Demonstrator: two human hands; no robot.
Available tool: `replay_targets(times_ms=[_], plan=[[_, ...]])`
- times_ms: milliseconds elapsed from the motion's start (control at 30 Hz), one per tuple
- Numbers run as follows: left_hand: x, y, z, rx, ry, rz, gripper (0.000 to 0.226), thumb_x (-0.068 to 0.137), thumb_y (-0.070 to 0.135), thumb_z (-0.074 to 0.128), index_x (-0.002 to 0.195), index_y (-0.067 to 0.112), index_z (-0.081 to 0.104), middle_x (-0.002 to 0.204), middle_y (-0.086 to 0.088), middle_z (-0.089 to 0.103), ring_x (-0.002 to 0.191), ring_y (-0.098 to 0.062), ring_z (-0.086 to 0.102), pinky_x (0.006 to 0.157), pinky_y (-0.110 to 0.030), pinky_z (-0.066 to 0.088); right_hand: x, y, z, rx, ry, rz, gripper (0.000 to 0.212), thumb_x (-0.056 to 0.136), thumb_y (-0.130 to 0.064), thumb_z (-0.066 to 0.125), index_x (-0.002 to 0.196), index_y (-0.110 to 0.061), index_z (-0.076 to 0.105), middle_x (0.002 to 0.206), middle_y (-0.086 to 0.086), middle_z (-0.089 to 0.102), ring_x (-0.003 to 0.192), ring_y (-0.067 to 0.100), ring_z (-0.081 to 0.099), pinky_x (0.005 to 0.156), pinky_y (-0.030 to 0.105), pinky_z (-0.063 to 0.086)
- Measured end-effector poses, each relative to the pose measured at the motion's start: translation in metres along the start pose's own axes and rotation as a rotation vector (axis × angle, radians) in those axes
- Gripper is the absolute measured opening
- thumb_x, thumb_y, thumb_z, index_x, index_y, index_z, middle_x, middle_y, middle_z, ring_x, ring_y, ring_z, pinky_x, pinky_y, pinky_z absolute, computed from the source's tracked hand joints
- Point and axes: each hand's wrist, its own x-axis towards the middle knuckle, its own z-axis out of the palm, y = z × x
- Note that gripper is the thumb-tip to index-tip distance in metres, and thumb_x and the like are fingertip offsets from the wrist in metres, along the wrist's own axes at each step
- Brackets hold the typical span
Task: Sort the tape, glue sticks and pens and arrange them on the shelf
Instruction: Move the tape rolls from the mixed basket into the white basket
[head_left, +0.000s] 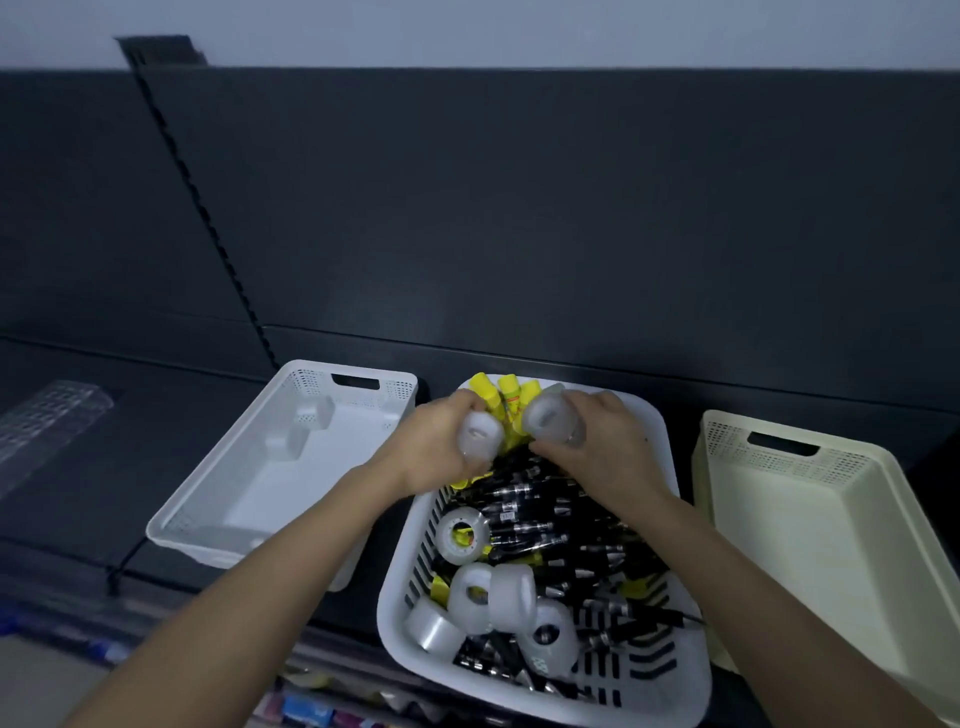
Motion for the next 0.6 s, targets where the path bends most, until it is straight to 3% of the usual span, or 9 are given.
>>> replay_targets(times_ms=[33, 133, 200, 300, 467, 600], plan=[[-0.006, -0.003, -0.005, -0.047, 0.052, -0.015, 0.049, 0.067, 0.032, 0.079, 0.105, 0.027, 0.048, 0.095, 0.009, 0.059, 0.082, -0.010, 0.055, 0.061, -0.012, 0.039, 0.001, -0.009, 0.002, 0.019, 0.012, -0.014, 0.051, 0.072, -0.042, 0.075, 0.114, -0.019, 0.058, 0.099, -0.002, 0.050, 0.084, 0.013, 0.047, 0.069, 0.025, 0.035], [-0.025, -0.023, -0.025, -0.112, 0.123, -0.101, 0.045, 0.070, 0.028, 0.076, 0.103, 0.027, 0.046, 0.092, 0.012, 0.058, 0.080, -0.005, 0.056, 0.058, -0.010, 0.038, 0.006, -0.037, 0.011, 0.039, -0.026, -0.067, 0.046, 0.071, -0.049, 0.072, 0.108, -0.024, 0.060, 0.098, -0.006, 0.051, 0.089, 0.011, 0.047, 0.070, 0.023, 0.031], [-0.039, -0.042, -0.039, -0.082, 0.094, -0.154, 0.046, 0.071, 0.022, 0.075, 0.104, 0.023, 0.043, 0.091, 0.011, 0.055, 0.079, -0.005, 0.054, 0.057, -0.011, 0.038, 0.010, -0.056, 0.022, 0.023, -0.062, -0.106, 0.042, 0.071, -0.049, 0.072, 0.102, -0.023, 0.060, 0.095, -0.007, 0.050, 0.091, 0.011, 0.046, 0.069, 0.022, 0.027], [-0.059, -0.073, -0.058, -0.060, 0.046, -0.222, 0.047, 0.073, 0.017, 0.075, 0.105, 0.020, 0.040, 0.097, 0.004, 0.054, 0.084, -0.014, 0.055, 0.060, -0.018, 0.040, 0.014, -0.087, 0.047, 0.013, -0.160, -0.133, 0.048, 0.072, -0.048, 0.072, 0.109, -0.022, 0.057, 0.099, -0.006, 0.047, 0.093, 0.011, 0.044, 0.071, 0.024, 0.030], [-0.082, -0.112, -0.077, -0.036, 0.045, -0.279, 0.047, 0.074, 0.017, 0.076, 0.105, 0.019, 0.041, 0.097, 0.003, 0.054, 0.081, -0.013, 0.054, 0.057, -0.019, 0.037, 0.017, -0.131, 0.091, -0.011, -0.271, -0.215, 0.049, 0.073, -0.047, 0.070, 0.112, -0.021, 0.055, 0.103, -0.002, 0.047, 0.095, 0.020, 0.052, 0.078, 0.033, 0.045], [-0.092, -0.137, -0.077, -0.004, -0.029, -0.309, 0.052, 0.072, 0.020, 0.078, 0.107, 0.019, 0.040, 0.098, 0.001, 0.054, 0.085, -0.017, 0.054, 0.059, -0.019, 0.037, 0.022, -0.149, 0.114, -0.118, -0.366, -0.220, 0.047, 0.076, -0.047, 0.069, 0.106, -0.014, 0.054, 0.101, 0.003, 0.048, 0.093, 0.024, 0.053, 0.070, 0.031, 0.039]])
